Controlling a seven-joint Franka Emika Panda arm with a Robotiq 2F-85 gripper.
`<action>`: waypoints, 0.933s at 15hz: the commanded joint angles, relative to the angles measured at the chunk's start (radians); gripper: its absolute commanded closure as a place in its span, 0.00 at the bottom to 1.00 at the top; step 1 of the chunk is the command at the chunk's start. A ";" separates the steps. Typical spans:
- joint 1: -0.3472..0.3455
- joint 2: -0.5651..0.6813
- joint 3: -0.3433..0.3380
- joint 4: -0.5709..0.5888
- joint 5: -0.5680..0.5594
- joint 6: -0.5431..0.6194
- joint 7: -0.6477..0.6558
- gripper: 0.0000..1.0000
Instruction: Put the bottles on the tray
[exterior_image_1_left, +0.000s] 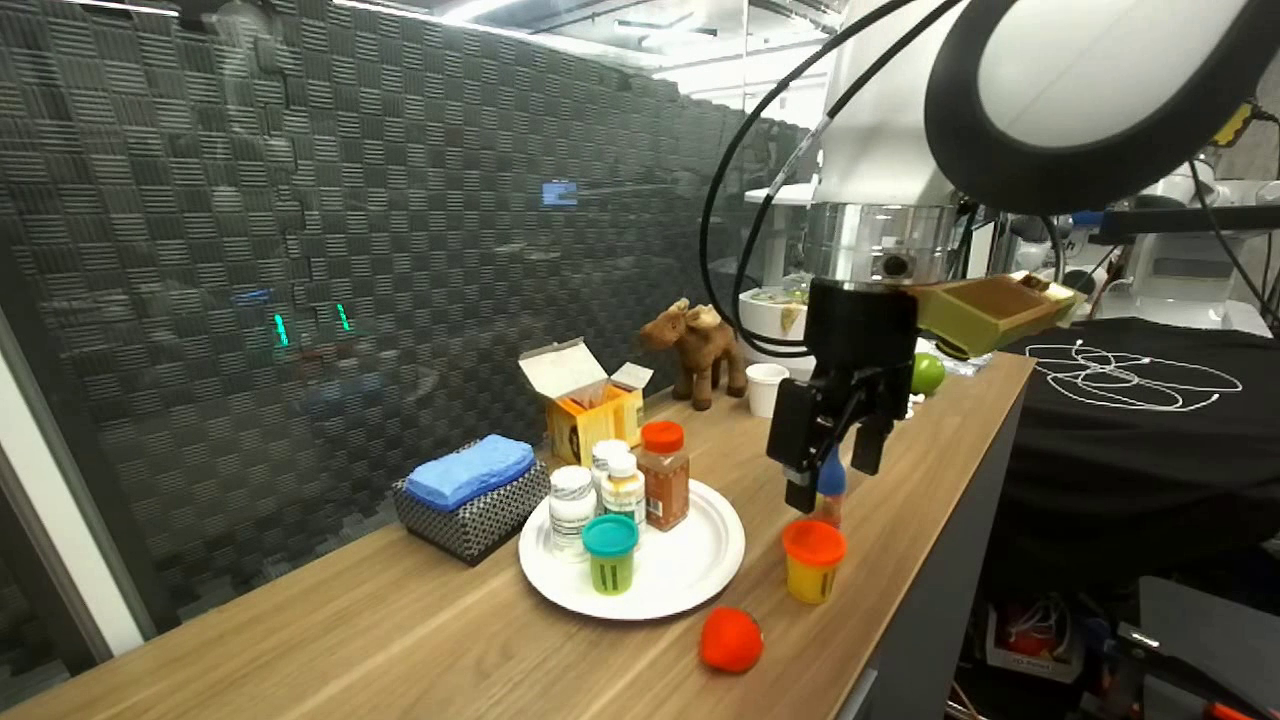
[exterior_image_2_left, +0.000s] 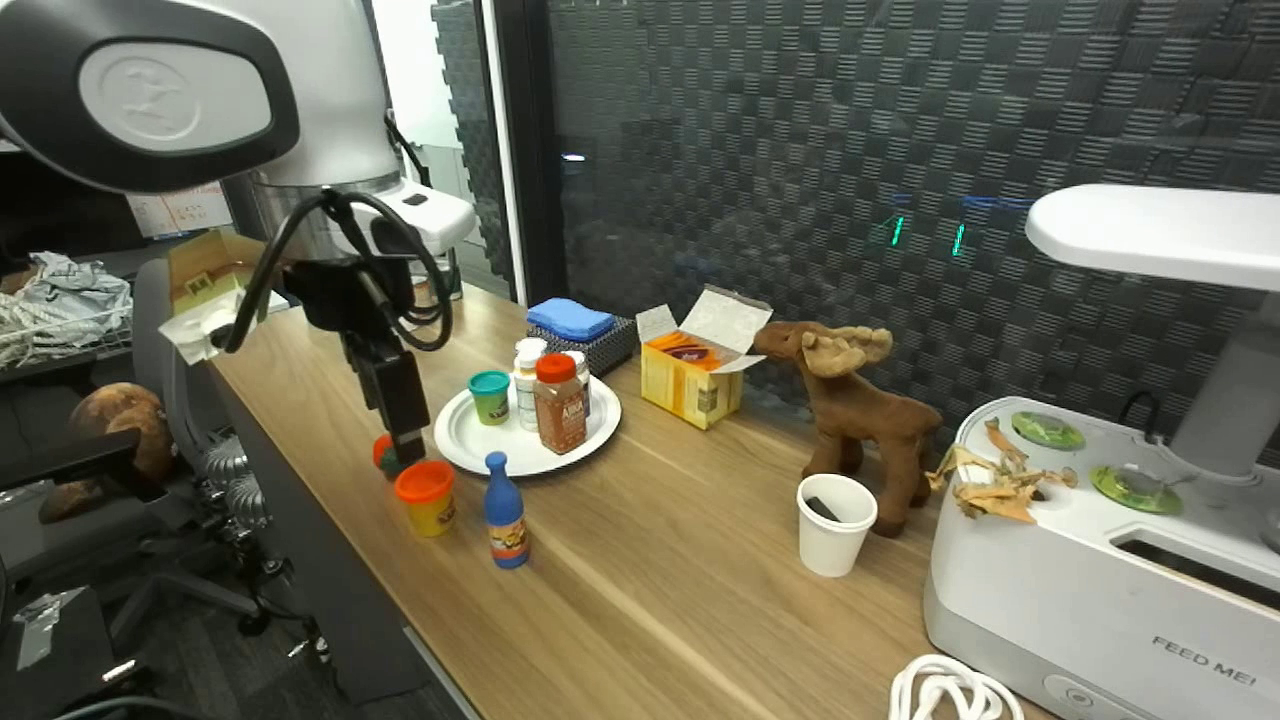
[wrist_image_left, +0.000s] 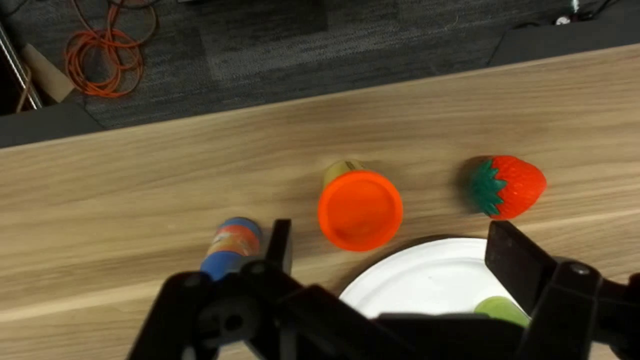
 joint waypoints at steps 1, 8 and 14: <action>-0.020 0.027 -0.013 0.024 0.035 -0.045 -0.054 0.00; -0.026 0.119 -0.015 0.054 0.044 -0.034 -0.129 0.00; -0.026 0.176 -0.007 0.085 0.035 -0.019 -0.165 0.00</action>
